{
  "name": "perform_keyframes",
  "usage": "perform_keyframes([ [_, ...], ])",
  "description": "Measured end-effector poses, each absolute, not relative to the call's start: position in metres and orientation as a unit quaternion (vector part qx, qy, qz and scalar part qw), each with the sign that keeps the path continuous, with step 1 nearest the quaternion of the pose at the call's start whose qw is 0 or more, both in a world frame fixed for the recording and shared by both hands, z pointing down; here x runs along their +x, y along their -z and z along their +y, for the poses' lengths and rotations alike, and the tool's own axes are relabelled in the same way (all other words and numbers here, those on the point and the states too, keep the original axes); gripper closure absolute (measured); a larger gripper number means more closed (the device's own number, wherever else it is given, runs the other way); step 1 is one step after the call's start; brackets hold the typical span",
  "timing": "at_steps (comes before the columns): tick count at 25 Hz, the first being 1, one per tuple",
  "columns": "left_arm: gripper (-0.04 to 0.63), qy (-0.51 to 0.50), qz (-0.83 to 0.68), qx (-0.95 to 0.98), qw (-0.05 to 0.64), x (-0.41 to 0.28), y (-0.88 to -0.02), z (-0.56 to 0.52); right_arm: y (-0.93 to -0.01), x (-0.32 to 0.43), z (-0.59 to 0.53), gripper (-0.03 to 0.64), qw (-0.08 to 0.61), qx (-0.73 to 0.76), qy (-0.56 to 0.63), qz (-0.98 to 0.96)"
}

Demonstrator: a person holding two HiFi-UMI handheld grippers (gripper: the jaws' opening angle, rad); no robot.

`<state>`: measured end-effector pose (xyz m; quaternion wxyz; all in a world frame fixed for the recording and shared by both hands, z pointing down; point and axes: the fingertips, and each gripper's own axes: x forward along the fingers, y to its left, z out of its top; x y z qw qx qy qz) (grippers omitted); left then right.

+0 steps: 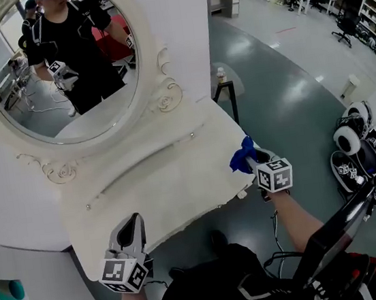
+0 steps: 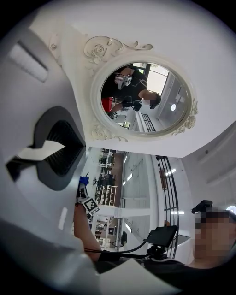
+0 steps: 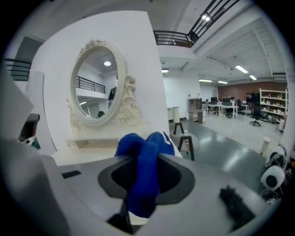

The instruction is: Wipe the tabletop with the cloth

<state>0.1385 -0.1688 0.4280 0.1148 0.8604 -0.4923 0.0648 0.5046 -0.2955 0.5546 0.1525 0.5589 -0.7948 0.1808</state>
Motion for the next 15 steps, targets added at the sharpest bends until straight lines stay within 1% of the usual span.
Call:
perform_keyframes([
  [5, 0.589, -0.054, -0.508, 0.853, 0.106, 0.115, -0.416, -0.164, -0.487, 0.449, -0.287, 0.511, 0.099, 0.530, -0.138, -0.831],
  [8, 0.589, -0.052, -0.511, 0.854, 0.086, 0.105, -0.407, -0.161, -0.454, 0.419, -0.281, 0.511, 0.072, 0.515, -0.118, -0.846],
  [15, 0.589, -0.038, -0.539, 0.838, 0.079, 0.075, -0.394, -0.155, -0.413, 0.354, -0.264, 0.511, 0.041, 0.477, -0.105, -0.872],
])
